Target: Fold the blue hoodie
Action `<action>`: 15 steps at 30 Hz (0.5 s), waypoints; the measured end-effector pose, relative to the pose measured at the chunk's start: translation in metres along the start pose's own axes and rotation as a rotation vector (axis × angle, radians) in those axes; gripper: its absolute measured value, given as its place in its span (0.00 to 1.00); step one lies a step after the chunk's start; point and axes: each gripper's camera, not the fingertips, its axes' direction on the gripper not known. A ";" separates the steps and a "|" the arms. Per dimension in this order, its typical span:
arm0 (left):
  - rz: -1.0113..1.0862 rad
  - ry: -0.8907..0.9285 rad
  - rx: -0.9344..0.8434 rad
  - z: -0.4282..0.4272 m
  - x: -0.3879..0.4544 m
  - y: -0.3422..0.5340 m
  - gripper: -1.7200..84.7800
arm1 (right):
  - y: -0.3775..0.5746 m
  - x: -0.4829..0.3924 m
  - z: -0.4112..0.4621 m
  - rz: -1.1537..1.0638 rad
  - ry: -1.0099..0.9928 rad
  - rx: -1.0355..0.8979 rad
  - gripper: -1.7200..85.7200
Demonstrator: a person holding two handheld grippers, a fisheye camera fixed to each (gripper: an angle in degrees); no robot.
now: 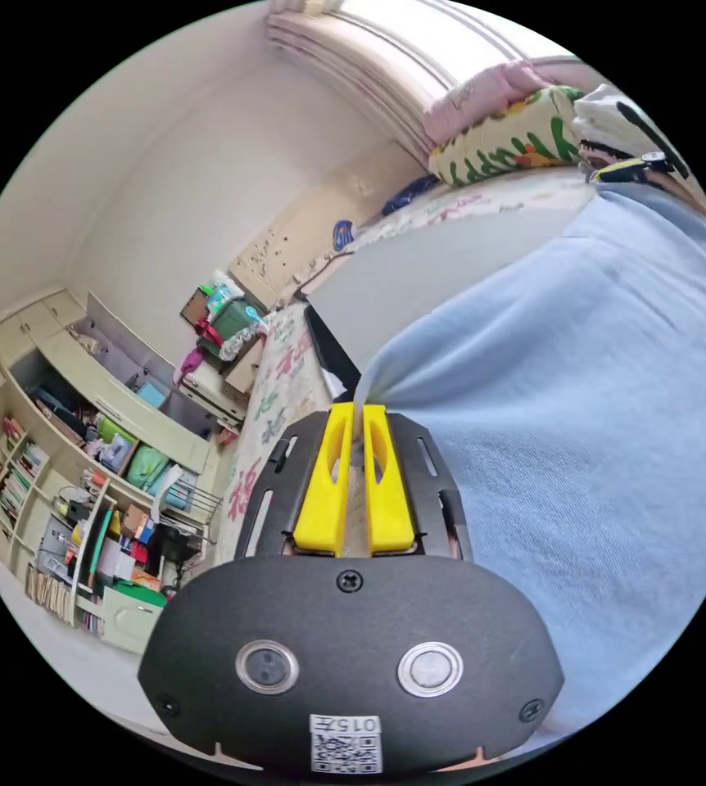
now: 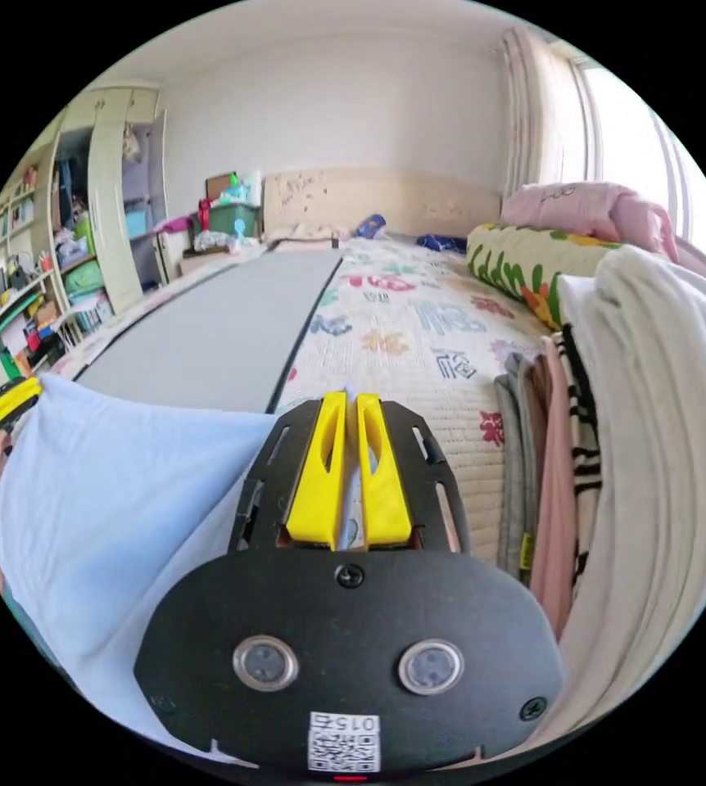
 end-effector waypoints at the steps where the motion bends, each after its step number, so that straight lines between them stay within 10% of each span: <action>1: -0.005 0.005 0.001 0.001 -0.002 -0.003 0.03 | -0.004 -0.003 -0.001 -0.018 0.004 0.010 0.04; 15: -0.115 -0.124 0.005 -0.029 -0.046 -0.024 0.04 | -0.048 -0.053 0.026 -0.222 0.160 -0.043 0.07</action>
